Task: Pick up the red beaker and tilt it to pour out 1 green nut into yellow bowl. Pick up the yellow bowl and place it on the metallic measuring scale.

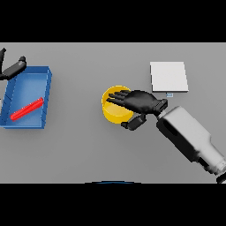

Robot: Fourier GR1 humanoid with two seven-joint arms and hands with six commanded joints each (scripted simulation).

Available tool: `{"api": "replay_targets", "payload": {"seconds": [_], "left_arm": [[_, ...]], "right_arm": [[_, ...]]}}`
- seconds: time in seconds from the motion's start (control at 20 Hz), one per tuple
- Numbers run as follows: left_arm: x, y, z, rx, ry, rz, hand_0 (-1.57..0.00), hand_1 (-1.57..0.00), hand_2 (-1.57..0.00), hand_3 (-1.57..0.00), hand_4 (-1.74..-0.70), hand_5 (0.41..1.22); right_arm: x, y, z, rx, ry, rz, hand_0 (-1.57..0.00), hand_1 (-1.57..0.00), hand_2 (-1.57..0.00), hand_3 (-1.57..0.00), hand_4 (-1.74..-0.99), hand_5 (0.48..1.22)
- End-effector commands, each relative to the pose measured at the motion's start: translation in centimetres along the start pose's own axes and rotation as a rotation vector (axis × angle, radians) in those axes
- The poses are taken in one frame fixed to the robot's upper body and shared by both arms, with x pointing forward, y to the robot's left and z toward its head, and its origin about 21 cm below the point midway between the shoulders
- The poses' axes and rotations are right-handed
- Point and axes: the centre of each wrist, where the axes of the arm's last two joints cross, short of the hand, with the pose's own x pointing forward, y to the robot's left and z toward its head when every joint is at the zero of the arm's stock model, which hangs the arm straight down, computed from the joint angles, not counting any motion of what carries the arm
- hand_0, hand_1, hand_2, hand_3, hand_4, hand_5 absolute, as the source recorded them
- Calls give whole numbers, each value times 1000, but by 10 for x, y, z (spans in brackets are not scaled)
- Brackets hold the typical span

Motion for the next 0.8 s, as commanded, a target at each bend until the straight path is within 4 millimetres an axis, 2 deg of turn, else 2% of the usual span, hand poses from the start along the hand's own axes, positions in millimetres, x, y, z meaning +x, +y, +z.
{"api": "replay_targets", "payload": {"seconds": [0.0,0.3,0.4,0.5,0.65,0.75], "left_arm": [[-2,-1,-1,1,9,0,1,1,1,1,-798,724],[4,3,3,7,10,-8,1,1,1,1,-790,727],[2,-3,5,-1,0,-1,1,1,1,1,-794,728],[2,-1,5,4,1,-6,1,1,1,1,-793,729],[5,-1,7,5,3,-11,1,1,1,1,-793,732],[5,0,7,9,7,-1,1,1,1,1,-796,730]], "right_arm": [[-3,4,-1,21,8,-2,1,1,1,1,-1260,676],[-7,12,-11,82,-5,-4,1,1,1,-1,-1281,702],[-7,16,-13,76,-21,-4,1,1,-4,-15,-1286,710],[-8,14,-15,74,-30,-4,1,1,-15,-42,-1289,721],[-5,14,-18,75,-19,-30,1,-14,-84,-121,-1333,800],[-5,12,-20,86,-22,-33,-173,-145,-204,-243,-1396,875]]}}
